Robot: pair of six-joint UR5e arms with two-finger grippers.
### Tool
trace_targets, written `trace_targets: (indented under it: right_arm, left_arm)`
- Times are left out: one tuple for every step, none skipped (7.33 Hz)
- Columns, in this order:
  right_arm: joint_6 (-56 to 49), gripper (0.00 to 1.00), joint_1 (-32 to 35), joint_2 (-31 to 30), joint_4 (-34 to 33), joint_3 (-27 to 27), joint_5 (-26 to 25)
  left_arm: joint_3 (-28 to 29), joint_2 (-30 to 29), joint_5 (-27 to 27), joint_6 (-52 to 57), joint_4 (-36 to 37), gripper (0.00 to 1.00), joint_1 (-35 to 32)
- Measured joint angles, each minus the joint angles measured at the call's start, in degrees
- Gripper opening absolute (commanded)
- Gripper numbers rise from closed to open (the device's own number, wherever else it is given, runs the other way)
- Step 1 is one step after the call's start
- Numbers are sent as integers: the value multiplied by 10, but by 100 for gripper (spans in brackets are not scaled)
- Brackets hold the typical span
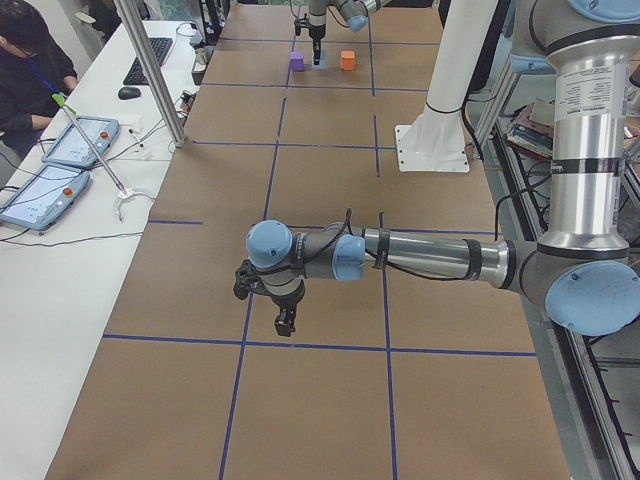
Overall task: Place blue block between orange and purple blocks
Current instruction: 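Carry the cube with the right gripper between the purple and orange cubes, then open the right gripper and release the light blue cube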
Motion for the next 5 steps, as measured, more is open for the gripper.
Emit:
trace_targets:
  right_arm:
    - [0, 62, 1, -18, 17, -6, 1]
    - [-1, 85, 1, -26, 28, -17, 1]
    - [0, 100, 1, -29, 43, -29, 1]
    - [1, 100, 1, -30, 57, -36, 2]
    - [2, 100, 1, -29, 64, -40, 2]
  left_arm:
    - [-1, 0, 0, 0, 0, 100, 0]
    - [-1, 0, 0, 0, 0, 100, 0]
    - [-2, 0, 0, 0, 0, 100, 1]
    - [-2, -1, 0, 0, 0, 100, 1]
    - [-2, 0, 0, 0, 0, 100, 0]
